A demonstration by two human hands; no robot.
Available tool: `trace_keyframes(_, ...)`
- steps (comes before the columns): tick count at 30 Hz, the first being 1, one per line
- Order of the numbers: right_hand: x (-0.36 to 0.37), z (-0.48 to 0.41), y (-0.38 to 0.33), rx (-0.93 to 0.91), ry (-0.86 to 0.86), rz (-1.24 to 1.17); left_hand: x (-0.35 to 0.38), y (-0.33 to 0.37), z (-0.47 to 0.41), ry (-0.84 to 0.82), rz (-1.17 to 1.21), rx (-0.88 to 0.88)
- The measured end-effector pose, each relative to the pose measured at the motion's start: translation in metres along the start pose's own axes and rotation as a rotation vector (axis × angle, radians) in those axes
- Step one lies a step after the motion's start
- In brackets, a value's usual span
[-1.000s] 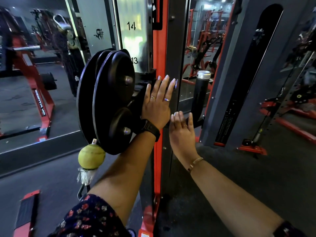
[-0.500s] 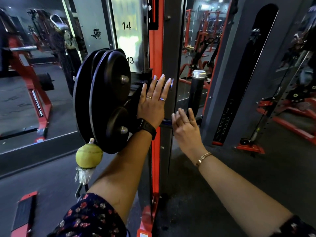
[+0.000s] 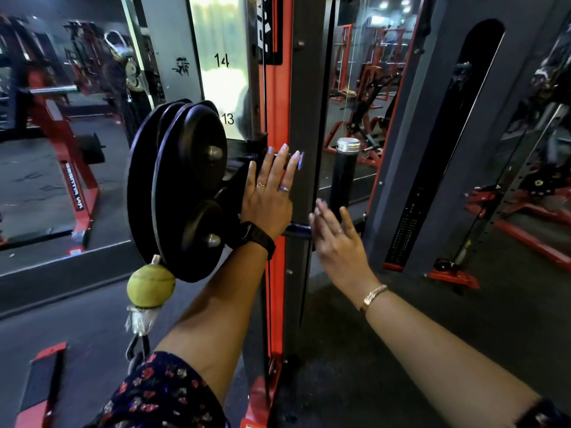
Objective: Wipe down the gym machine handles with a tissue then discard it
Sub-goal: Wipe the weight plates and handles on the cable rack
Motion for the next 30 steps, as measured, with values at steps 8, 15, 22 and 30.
trace_keyframes(8, -0.008, 0.007, 0.039, -0.046, 0.024, 0.097, 0.001, 0.002, 0.003, -0.020, -0.008, -0.032)
trace_keyframes(15, -0.002, 0.011, 0.022, -0.063, 0.069, 0.077, 0.003, 0.009, 0.005, -0.022, -0.008, -0.064)
trace_keyframes(22, -0.017, -0.002, 0.070, -0.057, 0.174, -0.016, 0.000, 0.021, 0.001, 0.026, 0.077, -0.096)
trace_keyframes(30, -0.020, 0.004, 0.062, -0.044, 0.200, -0.108, -0.008, 0.039, -0.014, 0.056, 0.214, -0.031)
Point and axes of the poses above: each hand's wrist, its own z-axis away from the middle knuckle, its own x-axis out of the palm, y = z × x, the point moved 2 cm from there along -z, towards the middle knuckle, and after that the axes turned 15 degrees about -x, right-handed, at the moved point
